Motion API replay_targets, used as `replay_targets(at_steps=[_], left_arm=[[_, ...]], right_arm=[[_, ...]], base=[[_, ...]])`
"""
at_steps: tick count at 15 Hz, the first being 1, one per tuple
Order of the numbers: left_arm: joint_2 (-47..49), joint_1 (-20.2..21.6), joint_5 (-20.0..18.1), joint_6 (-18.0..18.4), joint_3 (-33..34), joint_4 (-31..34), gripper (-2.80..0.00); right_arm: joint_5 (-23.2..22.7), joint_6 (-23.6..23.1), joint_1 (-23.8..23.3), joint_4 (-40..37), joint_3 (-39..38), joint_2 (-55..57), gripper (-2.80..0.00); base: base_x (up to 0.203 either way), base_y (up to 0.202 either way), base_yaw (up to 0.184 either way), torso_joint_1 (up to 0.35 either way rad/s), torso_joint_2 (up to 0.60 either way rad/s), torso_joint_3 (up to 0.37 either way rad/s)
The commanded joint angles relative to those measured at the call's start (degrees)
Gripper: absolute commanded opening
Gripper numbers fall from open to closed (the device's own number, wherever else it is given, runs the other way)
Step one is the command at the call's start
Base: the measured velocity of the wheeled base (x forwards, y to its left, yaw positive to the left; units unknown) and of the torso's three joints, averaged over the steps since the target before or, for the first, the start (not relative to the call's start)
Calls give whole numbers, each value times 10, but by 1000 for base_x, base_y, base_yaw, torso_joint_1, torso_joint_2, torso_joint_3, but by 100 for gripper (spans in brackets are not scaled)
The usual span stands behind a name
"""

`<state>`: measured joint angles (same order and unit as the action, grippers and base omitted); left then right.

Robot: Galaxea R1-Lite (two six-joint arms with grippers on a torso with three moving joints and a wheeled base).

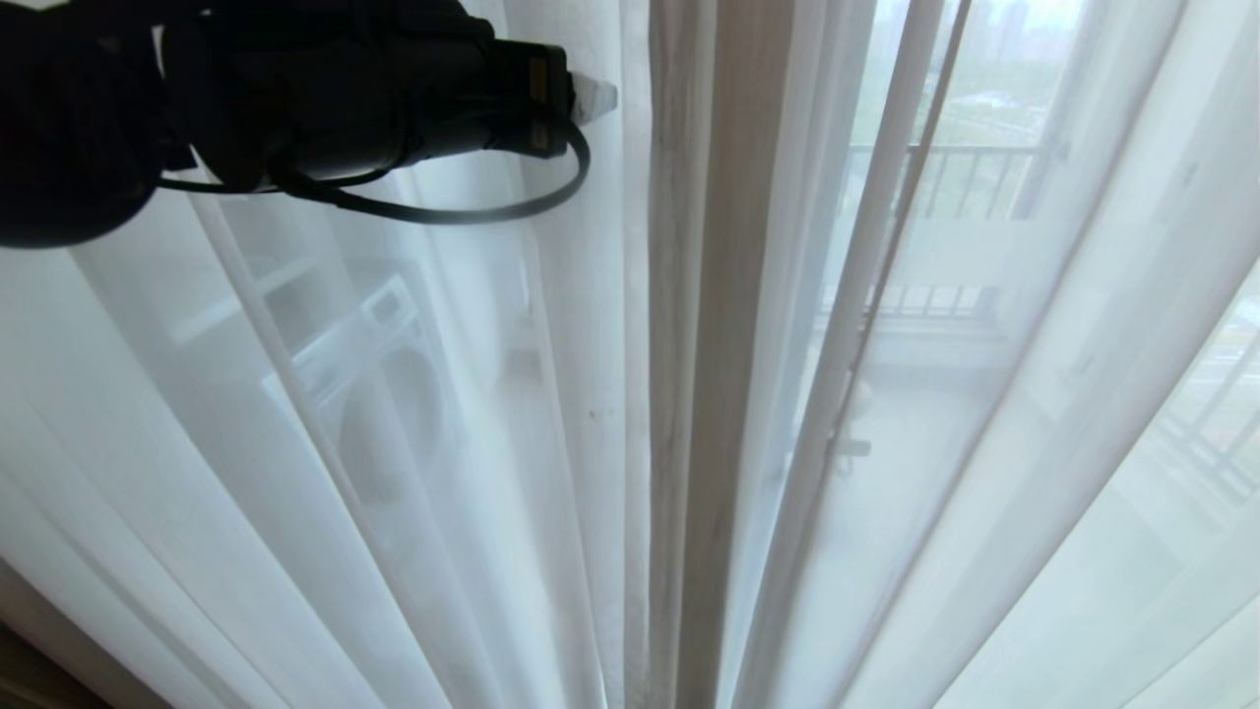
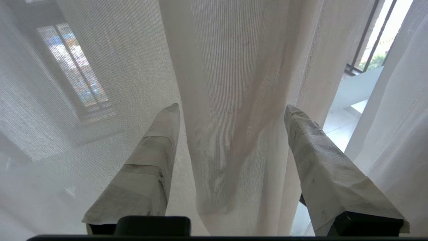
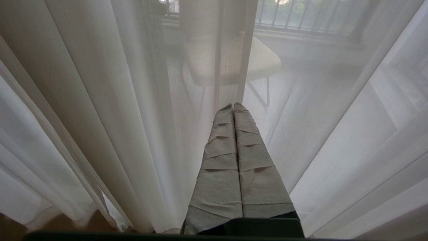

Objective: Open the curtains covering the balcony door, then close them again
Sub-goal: Pull the inner curtains open on both sides

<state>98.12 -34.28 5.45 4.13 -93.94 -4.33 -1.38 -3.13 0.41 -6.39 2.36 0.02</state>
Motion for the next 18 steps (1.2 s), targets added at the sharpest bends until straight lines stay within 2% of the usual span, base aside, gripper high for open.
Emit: replay_targets(at_steps=[1,7,12,18], left_arm=[[2,1,2,1,-1,-1,-280],[-4,3,56,8,0,0,-280],[-18,4,75,9,4,0,-280],[-52,18,143,10,21,0,-280]], right_arm=[[0,0,0,0,0,0,-280],[0,0,0,0,0,0,-280],[0,0,0,0,0,0,-280],[0,0,0,0,0,0,-280]], base=[[0,0,0,0,0,0],[0,0,0,0,0,0],[0,0,0,0,0,0],[0,0,0,0,0,0]])
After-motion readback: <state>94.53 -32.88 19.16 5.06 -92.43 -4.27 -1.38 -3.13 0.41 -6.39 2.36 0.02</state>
